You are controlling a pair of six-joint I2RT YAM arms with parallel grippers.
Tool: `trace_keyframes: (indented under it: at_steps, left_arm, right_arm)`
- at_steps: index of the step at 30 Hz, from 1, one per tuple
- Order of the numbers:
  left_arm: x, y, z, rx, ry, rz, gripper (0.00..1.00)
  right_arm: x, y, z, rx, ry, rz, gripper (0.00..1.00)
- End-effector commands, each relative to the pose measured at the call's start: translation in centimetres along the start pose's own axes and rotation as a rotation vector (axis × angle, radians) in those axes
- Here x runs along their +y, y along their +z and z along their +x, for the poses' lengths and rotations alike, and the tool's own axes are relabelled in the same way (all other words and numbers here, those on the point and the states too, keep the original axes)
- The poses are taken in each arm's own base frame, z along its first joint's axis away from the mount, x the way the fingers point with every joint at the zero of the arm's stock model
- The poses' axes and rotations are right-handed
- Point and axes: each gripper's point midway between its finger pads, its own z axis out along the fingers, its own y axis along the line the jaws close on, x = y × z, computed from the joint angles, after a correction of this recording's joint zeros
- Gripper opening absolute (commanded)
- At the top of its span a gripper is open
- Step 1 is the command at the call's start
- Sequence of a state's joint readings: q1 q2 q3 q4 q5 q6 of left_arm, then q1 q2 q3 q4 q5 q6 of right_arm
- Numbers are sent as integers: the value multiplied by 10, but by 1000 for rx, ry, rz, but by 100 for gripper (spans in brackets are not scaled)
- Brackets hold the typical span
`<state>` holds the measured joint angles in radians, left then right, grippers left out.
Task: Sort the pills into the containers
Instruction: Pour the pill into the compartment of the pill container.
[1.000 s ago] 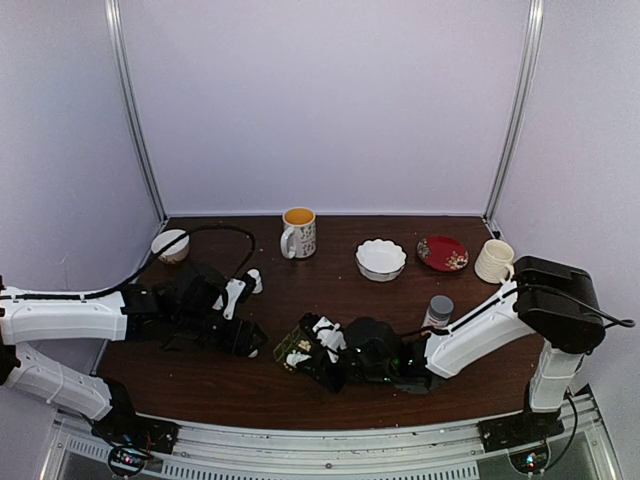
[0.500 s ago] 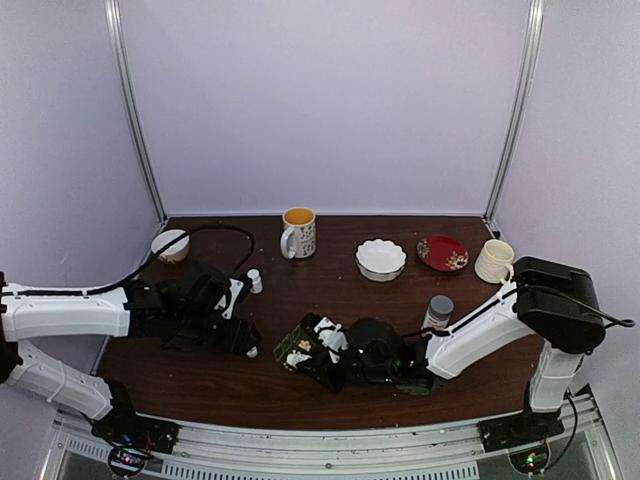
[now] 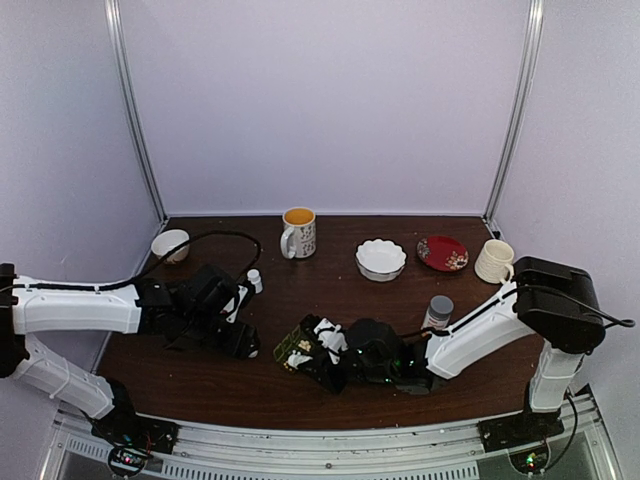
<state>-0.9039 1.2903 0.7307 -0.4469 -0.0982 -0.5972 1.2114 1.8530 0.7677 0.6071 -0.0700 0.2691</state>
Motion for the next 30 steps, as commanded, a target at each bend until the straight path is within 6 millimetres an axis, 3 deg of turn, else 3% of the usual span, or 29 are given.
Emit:
trace_keyframes:
  at_steps: [1, 6, 9, 12, 15, 18, 21, 24, 27, 30]
  left_arm:
    - [-1, -1, -10, -16, -12, -3, 64]
    - [-1, 0, -10, -11, -12, -7, 64]
    - [-1, 2, -8, -4, -8, -11, 64]
    - [1, 4, -6, 10, -8, -22, 64]
    - [1, 7, -4, 28, -6, -24, 64]
    - [1, 9, -3, 39, -5, -29, 64]
    - [1, 12, -3, 48, -4, -37, 64]
    - [3, 12, -2, 56, -5, -51, 64]
    - [4, 14, 0, 68, -4, -56, 64]
    - [5, 16, 1, 82, -2, -67, 64]
  right_arm:
    - [8, -4, -17, -56, 3, -29, 0]
    - [7, 1, -14, -14, -11, -15, 0]
    - [8, -8, -24, -88, 10, -27, 0]
    - [7, 0, -16, -10, -21, -6, 0]
    - [9, -10, -23, -94, 8, -32, 0]
    - [8, 0, -15, -8, -21, -14, 0]
    - [9, -10, -22, -91, 8, -37, 0]
    - [5, 0, -15, -3, -23, 7, 0]
    - [9, -10, -23, -87, 1, -34, 0]
    - [5, -1, -16, -9, -22, 6, 0]
